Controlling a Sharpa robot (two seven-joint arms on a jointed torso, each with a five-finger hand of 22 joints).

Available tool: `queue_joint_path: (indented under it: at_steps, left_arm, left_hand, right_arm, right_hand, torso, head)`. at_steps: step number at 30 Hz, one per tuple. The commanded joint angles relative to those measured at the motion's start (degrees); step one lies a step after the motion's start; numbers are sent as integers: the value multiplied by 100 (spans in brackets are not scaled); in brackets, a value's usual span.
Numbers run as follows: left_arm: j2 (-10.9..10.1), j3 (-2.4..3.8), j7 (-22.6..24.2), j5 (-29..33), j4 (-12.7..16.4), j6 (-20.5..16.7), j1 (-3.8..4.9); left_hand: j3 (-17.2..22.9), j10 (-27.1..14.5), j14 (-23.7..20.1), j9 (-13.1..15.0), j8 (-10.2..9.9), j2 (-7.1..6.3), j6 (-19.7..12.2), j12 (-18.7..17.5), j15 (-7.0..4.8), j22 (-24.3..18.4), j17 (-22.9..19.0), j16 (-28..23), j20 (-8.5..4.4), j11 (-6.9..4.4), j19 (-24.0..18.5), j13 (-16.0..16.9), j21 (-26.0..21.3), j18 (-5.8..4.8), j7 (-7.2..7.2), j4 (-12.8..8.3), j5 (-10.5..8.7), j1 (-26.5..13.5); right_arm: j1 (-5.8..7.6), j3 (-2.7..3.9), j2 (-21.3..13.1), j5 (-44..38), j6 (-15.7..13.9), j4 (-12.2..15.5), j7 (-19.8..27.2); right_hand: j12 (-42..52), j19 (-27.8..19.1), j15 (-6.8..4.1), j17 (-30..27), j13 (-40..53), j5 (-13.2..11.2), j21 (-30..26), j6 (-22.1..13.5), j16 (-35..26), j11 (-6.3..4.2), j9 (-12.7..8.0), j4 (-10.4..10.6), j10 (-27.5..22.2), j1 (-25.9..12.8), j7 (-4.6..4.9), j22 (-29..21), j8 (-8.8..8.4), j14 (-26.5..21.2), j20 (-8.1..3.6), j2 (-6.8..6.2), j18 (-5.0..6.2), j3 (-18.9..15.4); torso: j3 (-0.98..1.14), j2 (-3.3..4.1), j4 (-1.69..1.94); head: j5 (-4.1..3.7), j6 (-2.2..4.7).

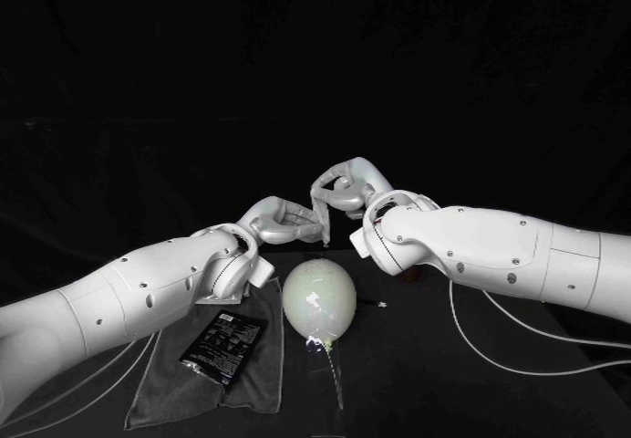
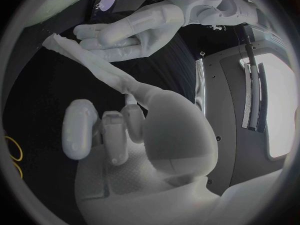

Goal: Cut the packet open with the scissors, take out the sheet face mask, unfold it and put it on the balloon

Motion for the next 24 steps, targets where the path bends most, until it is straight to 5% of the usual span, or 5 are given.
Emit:
queue_joint_path:
  at_steps: [1,10,16,24]
  left_arm:
    - [1,7,38,151,2,-42,3]
    - [-5,7,6,194,-24,-308,3]
    - [-21,6,-43,169,-42,-411,3]
    - [-3,6,-69,77,-23,-331,3]
  left_hand:
    - [-74,38,37,-11,35,-1,55,1,2,-26,11,-36,2,-7,35,6,-45,29,10,16,-11,-72]
    - [-346,290,366,-11,165,4,235,192,-92,-112,114,45,-12,-78,169,63,-113,38,-5,192,-12,-182]
    - [-623,-17,88,-73,125,17,27,154,13,-228,97,-162,17,35,80,26,-279,4,73,294,-4,-123]
    - [-825,-149,-39,-66,249,114,75,239,43,-327,99,-253,37,17,-45,33,-434,-40,11,333,-11,56]
  right_arm:
    - [0,4,-1,-99,30,8,56]
    - [-8,4,-64,-119,35,91,38]
    - [-19,4,-133,-144,29,198,35]
    - [-30,4,-126,-153,23,237,35]
  right_hand:
    - [1,4,-54,1240,194,14,-14,51,15,-5,171,-8,46,19,8,1067,81,492,-4,15,-49,32]
    - [1,4,-54,1240,194,14,-14,51,15,-5,171,-8,46,19,8,1067,81,492,-4,15,-49,32]
    - [1,4,-54,1240,194,14,-14,51,15,-5,171,-8,46,19,8,1067,81,492,-4,15,-49,32]
    - [1,4,-54,1240,194,14,-14,51,15,-5,171,-8,46,19,8,1067,81,492,-4,15,-49,32]
  torso:
    - [1,-2,-1]
    - [1,-1,-3]
    - [5,0,0]
    - [0,1,0]
  head:
    - [5,-5]
    - [12,-1]
    - [24,1]
    - [37,17]
